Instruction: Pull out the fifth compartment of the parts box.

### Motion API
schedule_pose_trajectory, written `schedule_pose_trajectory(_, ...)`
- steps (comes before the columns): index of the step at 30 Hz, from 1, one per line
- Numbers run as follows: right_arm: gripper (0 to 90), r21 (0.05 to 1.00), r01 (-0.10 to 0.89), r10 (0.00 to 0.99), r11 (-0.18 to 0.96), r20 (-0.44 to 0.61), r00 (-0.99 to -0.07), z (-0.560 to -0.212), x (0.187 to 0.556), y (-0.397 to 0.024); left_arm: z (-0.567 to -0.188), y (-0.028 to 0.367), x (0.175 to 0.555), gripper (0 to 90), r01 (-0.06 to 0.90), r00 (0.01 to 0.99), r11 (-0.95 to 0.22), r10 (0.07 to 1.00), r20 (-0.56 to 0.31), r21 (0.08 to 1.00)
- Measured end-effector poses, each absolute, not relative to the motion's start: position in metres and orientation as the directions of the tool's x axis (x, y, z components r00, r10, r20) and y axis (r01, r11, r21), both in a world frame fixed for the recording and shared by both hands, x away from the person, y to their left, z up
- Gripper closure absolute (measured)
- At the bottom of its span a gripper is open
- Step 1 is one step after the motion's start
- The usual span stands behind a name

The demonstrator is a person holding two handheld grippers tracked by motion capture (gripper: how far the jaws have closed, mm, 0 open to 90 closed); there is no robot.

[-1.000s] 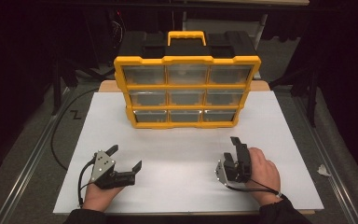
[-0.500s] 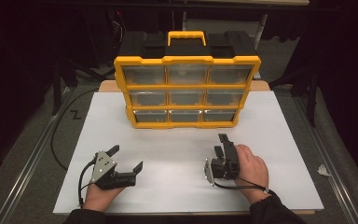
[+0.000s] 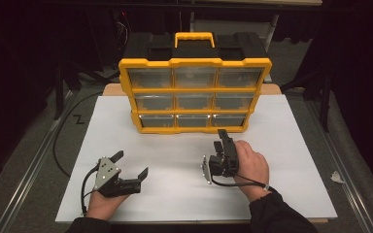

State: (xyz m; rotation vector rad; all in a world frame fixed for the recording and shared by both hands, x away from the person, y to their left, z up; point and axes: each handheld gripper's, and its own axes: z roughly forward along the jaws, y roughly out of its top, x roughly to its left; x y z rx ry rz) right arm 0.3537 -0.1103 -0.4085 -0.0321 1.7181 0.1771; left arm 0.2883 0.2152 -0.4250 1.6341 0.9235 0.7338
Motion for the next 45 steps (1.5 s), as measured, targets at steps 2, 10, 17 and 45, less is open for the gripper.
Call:
schedule_pose_trajectory(2,42.0,0.102,-0.121,0.084,0.987,-0.985,-0.15,-0.406,0.356,-0.106,-0.425,0.215,0.288,0.7,0.202,0.511,-0.129,0.86,0.008,0.971)
schedule_pose_trajectory(10,42.8,0.11,-0.125,0.096,0.986,-0.989,-0.114,-0.394,0.367,-0.093,-0.425,0.216,0.289,0.6,0.202,0.511,-0.127,0.86,0.006,0.971)
schedule_pose_trajectory(17,44.3,0.109,-0.132,0.097,0.985,-0.99,-0.099,-0.383,0.375,-0.086,-0.425,0.216,0.288,0.5,0.201,0.515,-0.127,0.857,0.005,0.971)
schedule_pose_trajectory(45,60.7,0.13,-0.151,0.126,0.98,-0.991,-0.034,-0.34,0.403,-0.054,-0.425,0.216,0.289,0.4,0.21,0.519,-0.114,0.855,-0.012,0.971)
